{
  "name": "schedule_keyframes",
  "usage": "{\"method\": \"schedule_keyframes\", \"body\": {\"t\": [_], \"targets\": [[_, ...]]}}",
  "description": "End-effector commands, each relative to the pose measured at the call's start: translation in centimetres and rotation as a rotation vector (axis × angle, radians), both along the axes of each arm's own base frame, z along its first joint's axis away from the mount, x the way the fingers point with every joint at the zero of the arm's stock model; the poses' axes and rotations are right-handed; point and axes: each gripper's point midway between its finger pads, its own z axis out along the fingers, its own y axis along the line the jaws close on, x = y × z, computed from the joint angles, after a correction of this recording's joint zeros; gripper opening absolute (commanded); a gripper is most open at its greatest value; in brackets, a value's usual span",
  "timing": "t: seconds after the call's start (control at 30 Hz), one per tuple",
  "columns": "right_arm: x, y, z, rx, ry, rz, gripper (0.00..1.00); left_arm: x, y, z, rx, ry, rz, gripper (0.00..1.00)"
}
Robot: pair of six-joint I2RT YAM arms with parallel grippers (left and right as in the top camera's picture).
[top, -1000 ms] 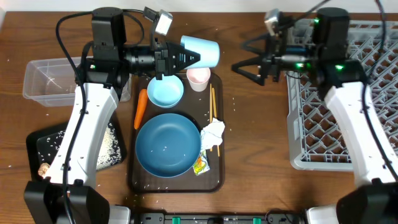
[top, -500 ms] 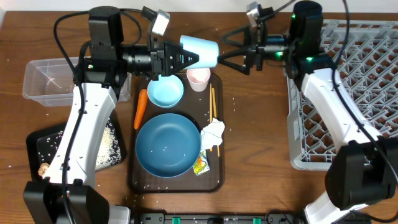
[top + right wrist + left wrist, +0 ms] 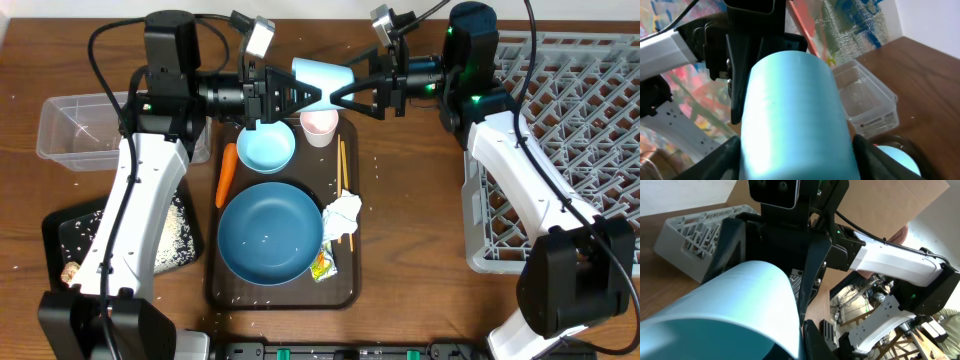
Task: Sort waste into correct bins and load items into the dishwasher rack
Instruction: 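Grasp the cup with the right gripper and release it from the left, then carry the cup with the right gripper over the dish rack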
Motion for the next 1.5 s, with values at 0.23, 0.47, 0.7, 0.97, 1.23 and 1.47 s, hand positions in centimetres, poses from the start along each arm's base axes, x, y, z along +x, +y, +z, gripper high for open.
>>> {"method": "schedule_keyframes", "body": {"t": [0.23, 0.47, 0.7, 0.97, 1.23, 1.47], "targets": [[-0.2, 0.6, 0.0, 0.0, 0.014, 0.018, 0.47, -0.6, -0.1, 1.1, -0.017, -0.029, -0.03, 0.12], [0.5, -0.5, 0.0, 0.002, 0.014, -0.003, 0.46, -0.6, -0.1, 1.1, -0.017, -0.028, -0.03, 0.25], [1.5, -3.3, 0.2, 0.011, 0.017, -0.027, 0.46, -0.6, -0.1, 1.1, -0.017, -0.028, -0.03, 0.26], [3.1, -7.7, 0.3, 0.02, 0.063, -0.086, 0.41, -0.6, -0.1, 1.0, -0.016, -0.028, -0.026, 0.26], [5.4, -12.0, 0.2, 0.022, 0.161, -0.223, 0.55, 1.4, 0.2, -0.8, 0.06, 0.006, 0.096, 0.26], [7.0, -15.0, 0.1, 0.025, 0.183, -0.33, 0.48, 3.5, 1.8, -5.2, 0.233, 0.151, 0.303, 0.26]]}}
